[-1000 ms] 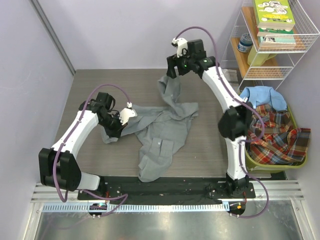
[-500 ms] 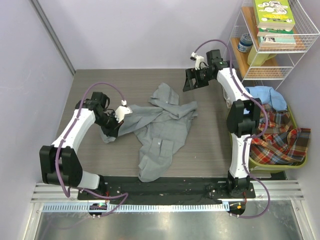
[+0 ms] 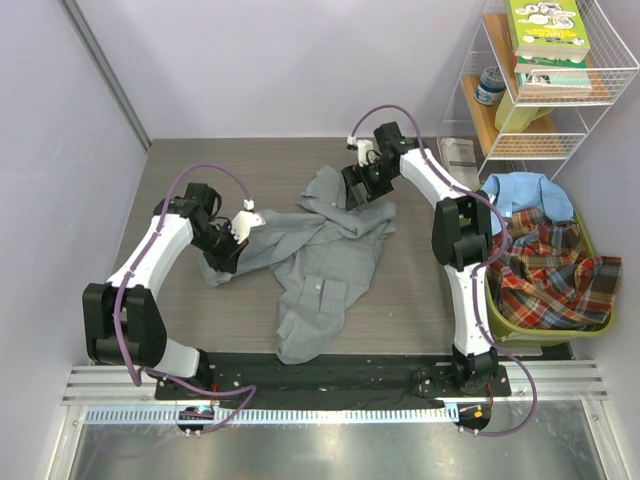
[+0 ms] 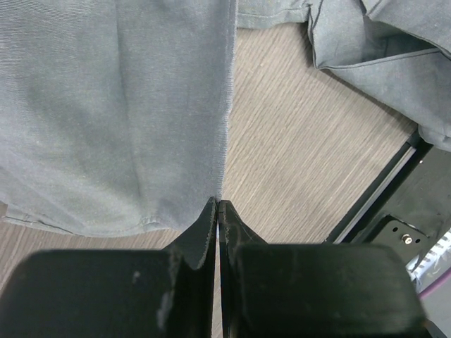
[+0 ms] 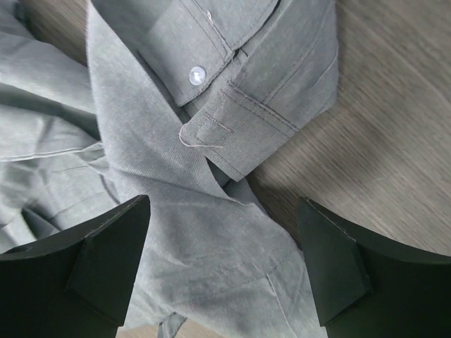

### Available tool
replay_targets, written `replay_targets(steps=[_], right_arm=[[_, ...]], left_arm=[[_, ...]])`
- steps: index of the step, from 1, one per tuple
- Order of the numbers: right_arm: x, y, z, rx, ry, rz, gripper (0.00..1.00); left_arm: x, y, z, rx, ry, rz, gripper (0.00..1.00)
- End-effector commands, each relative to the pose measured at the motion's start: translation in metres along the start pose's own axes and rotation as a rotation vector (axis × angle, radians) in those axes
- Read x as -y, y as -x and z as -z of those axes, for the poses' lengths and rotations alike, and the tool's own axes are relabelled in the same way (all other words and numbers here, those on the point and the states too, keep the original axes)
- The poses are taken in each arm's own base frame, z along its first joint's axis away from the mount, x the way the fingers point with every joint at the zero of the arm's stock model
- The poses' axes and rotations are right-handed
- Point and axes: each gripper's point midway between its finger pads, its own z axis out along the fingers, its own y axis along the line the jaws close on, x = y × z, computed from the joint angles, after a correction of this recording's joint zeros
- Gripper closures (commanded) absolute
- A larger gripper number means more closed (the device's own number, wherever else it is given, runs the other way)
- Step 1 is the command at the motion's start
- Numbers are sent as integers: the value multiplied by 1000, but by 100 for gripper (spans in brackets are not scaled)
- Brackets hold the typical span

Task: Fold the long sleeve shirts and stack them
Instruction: Flatten the shirt out

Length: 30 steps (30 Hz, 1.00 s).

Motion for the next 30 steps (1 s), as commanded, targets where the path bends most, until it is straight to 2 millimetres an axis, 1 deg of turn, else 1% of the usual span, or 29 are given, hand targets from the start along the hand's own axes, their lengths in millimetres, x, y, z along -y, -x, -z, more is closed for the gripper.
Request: replay_targets(steps=[1,4,5,6,8,9,10,11,12,13,15,16,18,19,21,22,23,24,25,26,27,28,30], right_arm=[[8,1,-8,-7,-92,58,9],[7,-9,-15,-46,-80,67,10],[5,-13,-16,-59,-68,63,13],[4,-15,-16,-66,-57,65,27],[-1,-19,-13,-84,-36,69,62],[-3,-17,-8,-83,-35,74,78],[-4,-15,-4,-80,-36,77,97],[-4,-15,1,-78,-36,76,99],[-7,-8,13,-53,-31,83,99],[-8,-6,20,-40,-26,80,99],[-7,5,39,10,-24,67,99],[-9,13,53,43,-31,72,99],[-10,23,64,80,-40,66,99],[-13,32,72,115,-49,78,99],[-15,36,70,132,-69,42,99],[-14,41,68,147,-89,35,99],[-12,38,57,125,-93,20,78],[-15,43,53,126,-109,29,66],[-15,44,46,126,-115,0,55],[-14,42,35,113,-113,-14,39],[-18,43,28,111,-118,-17,4],[-19,46,22,121,-125,-32,0],[-21,45,12,115,-133,-40,0]], left_arm=[[-8,6,1,18,32,0,100],[-12,6,1,15,41,8,100],[-14,6,0,14,46,21,100],[-17,6,-1,13,49,31,100],[-23,6,1,21,56,65,100],[-26,6,3,27,59,79,100],[-31,9,5,34,66,92,100],[-37,7,10,45,79,118,100],[-37,8,12,54,71,130,100],[-41,11,17,70,80,137,100],[-40,14,21,85,80,135,100],[-45,10,27,91,98,158,100],[-43,10,29,98,99,150,100],[-41,10,28,102,95,153,100],[-41,10,27,108,94,156,100],[-41,10,26,107,93,158,100],[-41,9,25,105,90,163,100],[-42,9,25,106,90,164,100],[-41,9,24,104,88,166,100],[-41,10,24,107,89,167,100],[-41,10,24,107,89,167,100],[-41,9,24,103,89,167,100],[-42,9,25,100,96,163,100]])
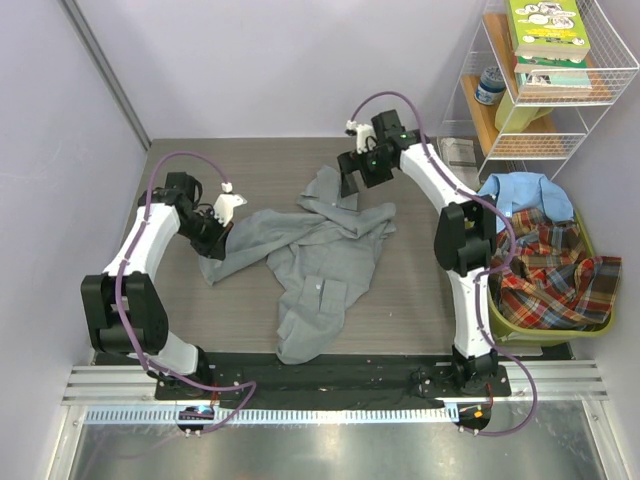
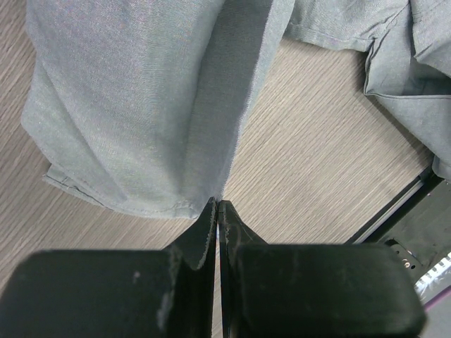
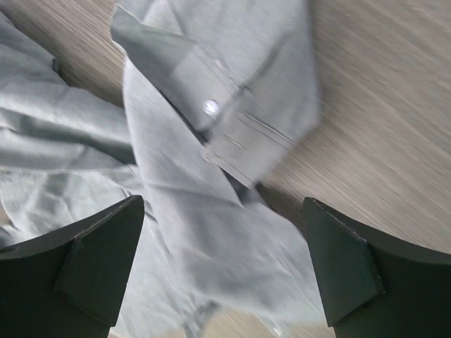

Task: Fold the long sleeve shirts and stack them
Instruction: Flatten the shirt out

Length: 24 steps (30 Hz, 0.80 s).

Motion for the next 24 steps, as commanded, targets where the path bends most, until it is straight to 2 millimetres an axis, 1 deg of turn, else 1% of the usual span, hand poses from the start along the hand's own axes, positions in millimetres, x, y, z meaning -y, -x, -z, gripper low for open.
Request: replay_targets(steps=[1,3,5,7,8,9,10,12,13,14,15,16,17,18,19,20,21,23,24], right_arm=[[-14,13,-28,32,-58,-33,0],[-14,12,-38,28,-100,-30,0],[-10,16,-45,43,-161,-41,0],[-3,13,-56,40,-212,-66,0],[-1,16,-57,45,-236,-81,0],[3,14,-59,40,-259,-86,0],[7,7,-65,20,-277,-89,0],[22,1,-65,1,-352,-85,0],[25,-5,-64,-18,-364,-83,2],[32,-9,-61,-30,-381,-84,13],[34,-12,-58,-39,-383,-82,22],[37,-9,-49,-33,-386,-86,31],[41,-10,-44,-31,-384,-95,53],[51,-9,-35,-23,-379,-115,61],[54,-6,-26,-13,-381,-119,74],[56,3,-13,13,-387,-120,87],[56,7,-5,30,-335,-138,99],[55,14,10,59,-263,-117,99],[49,25,28,101,-226,-114,99]], left_arm=[[1,8,8,42,17,-6,100],[0,6,6,37,20,-9,100],[0,5,4,34,19,-10,100],[-1,4,2,31,23,-6,100],[-1,4,1,31,19,-1,100],[-1,3,1,28,21,1,100],[-2,3,0,29,25,2,100],[-4,1,0,24,36,-1,100],[-5,2,0,25,42,-4,100],[-6,1,0,21,47,-2,100],[-9,-1,1,16,60,6,100],[-11,1,1,20,69,10,100],[-13,2,2,25,73,16,100],[-16,3,5,34,81,27,100],[-17,4,7,40,81,35,100],[-19,5,8,44,81,45,100],[-20,9,11,52,87,45,100],[-23,14,17,74,100,51,100],[-25,18,21,83,107,47,100]])
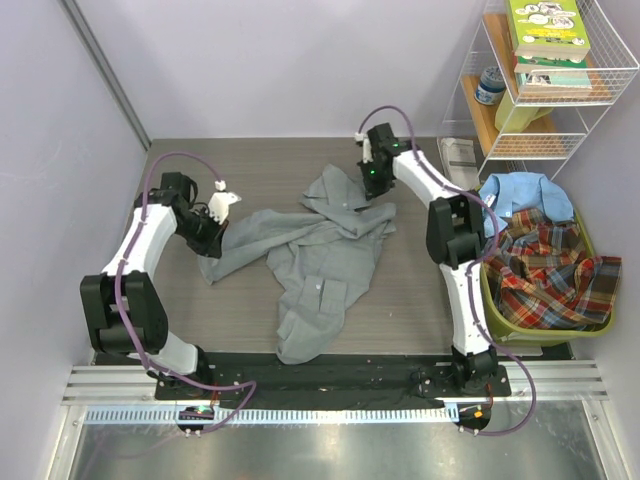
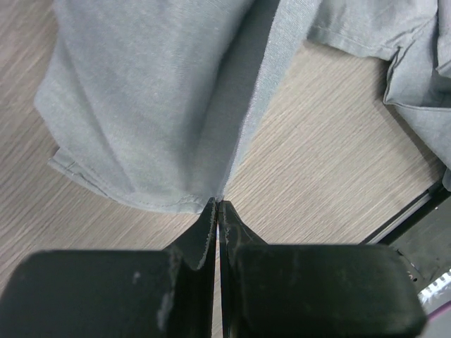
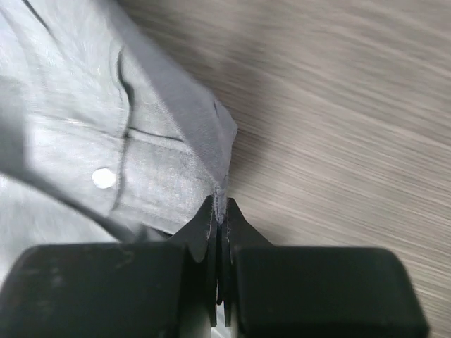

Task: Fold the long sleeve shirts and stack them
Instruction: Flatten the shirt out

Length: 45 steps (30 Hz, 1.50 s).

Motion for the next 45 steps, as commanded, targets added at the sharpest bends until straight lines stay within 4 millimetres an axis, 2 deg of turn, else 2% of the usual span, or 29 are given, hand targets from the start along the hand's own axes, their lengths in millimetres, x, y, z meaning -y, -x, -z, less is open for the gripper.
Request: replay_targets(steps=[1,5,6,11,14,17,20,24,26,28,29,30,31,32,33,34,35,36,38,39,41,42,44,45], right_arm=[[12,56,101,216,171,-9,99],[14,77,164,344,306,12,99],[15,82,186,384,316,22,99],[10,85,249,476,399,65,99],[9,88,285,533,404,82,99],[2,88,316,587,419,110,99],[-12,87,342,633,471,126,99],[-31,99,353,691,529,113,99],[-44,109,342,701,503,120,99],[-53,124,308,685,425,126,99],[-56,134,302,700,396,139,99],[-50,144,266,675,351,113,99],[-47,153,250,673,320,90,99],[-36,170,242,702,268,26,99],[-27,188,215,720,230,-6,99],[-21,188,176,681,191,-15,96],[-23,189,163,675,157,1,63],[-21,181,143,633,138,36,44],[-19,163,114,546,148,46,28],[-17,146,106,477,192,67,21],[-13,123,104,407,269,89,17],[-10,107,107,366,363,87,15],[-8,82,112,315,434,146,10],[-9,59,111,235,468,153,10]], left_arm=[[-14,27,25,90,68,-12,100],[-13,48,47,157,85,-27,100],[-11,55,57,181,98,-42,100],[0,75,90,277,142,-83,100],[13,79,106,331,154,-102,100],[28,76,115,368,156,-158,100],[36,65,115,346,157,-198,100],[40,56,111,329,146,-224,100],[41,54,107,328,137,-223,100],[36,57,103,333,141,-212,100],[35,57,101,331,134,-195,100],[31,57,96,319,123,-178,100],[29,58,94,315,120,-165,100],[27,58,92,310,118,-157,100],[24,57,88,299,114,-141,100],[18,60,85,302,126,-138,100],[15,59,82,294,131,-127,100],[12,58,80,287,136,-117,100],[4,55,75,264,145,-96,100],[3,55,73,257,140,-89,100],[-2,54,70,251,132,-75,100],[-2,53,68,248,127,-71,100],[-1,53,65,242,109,-68,100],[-1,53,64,239,102,-68,100]])
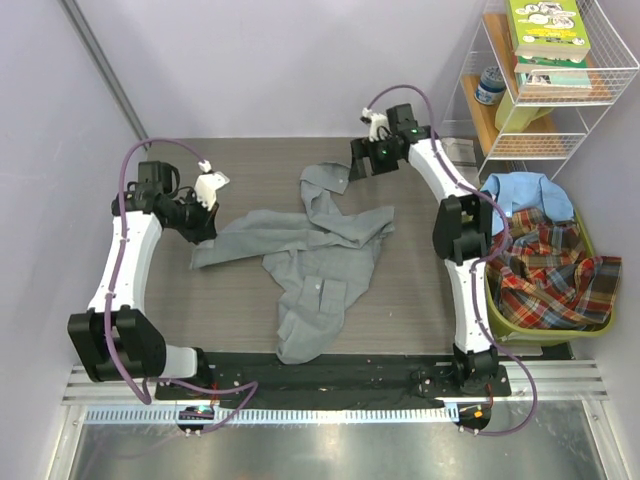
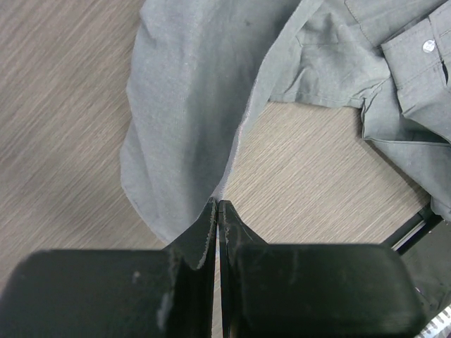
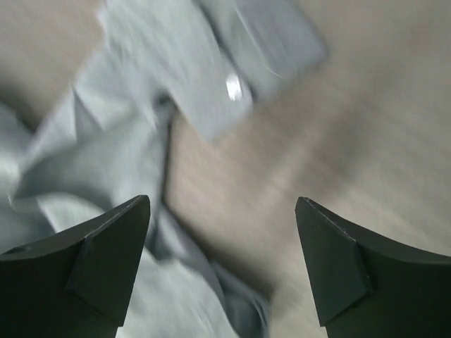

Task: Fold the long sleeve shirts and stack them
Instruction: Flatten the shirt out

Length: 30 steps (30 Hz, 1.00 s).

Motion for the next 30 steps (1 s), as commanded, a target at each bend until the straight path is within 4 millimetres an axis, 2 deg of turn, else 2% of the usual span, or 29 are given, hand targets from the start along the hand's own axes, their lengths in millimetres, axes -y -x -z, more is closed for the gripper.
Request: replay_targets(steps=[1,3,6,8,13,17,18,20,21,24,26,30], right_arm=[[-19,-7,74,-32,188,165,10],[-25,-40,76,-147,230,163,11],[-31,-73,70,-250,268,190,15],[-35,-86,64,-289,277,207,16],[-44,-100,54,-326,293,223,16],[-53,-112,52,-370,317,241,24],[-56,-116,53,-385,322,243,36],[-57,-115,56,-386,326,250,56],[-57,-115,58,-388,322,252,72],[-59,-106,69,-368,306,272,98],[-57,-96,80,-338,286,279,99],[-58,-46,124,-168,266,251,99]], left_arm=[[-6,6,-2,16,-1,8,100],[-7,5,-6,7,-14,12,100],[-8,3,-11,-3,-25,25,100],[-10,2,-13,-8,-29,31,100],[-11,-3,-15,-24,-27,35,100],[-12,-5,-16,-31,-20,30,100],[-12,-5,-16,-30,-21,30,100],[-13,-4,-16,-30,-17,31,100],[-13,-4,-16,-30,-15,34,100],[-16,-5,-16,-36,-5,35,100],[-19,-5,-14,-32,13,44,100],[-34,10,4,49,49,117,100]])
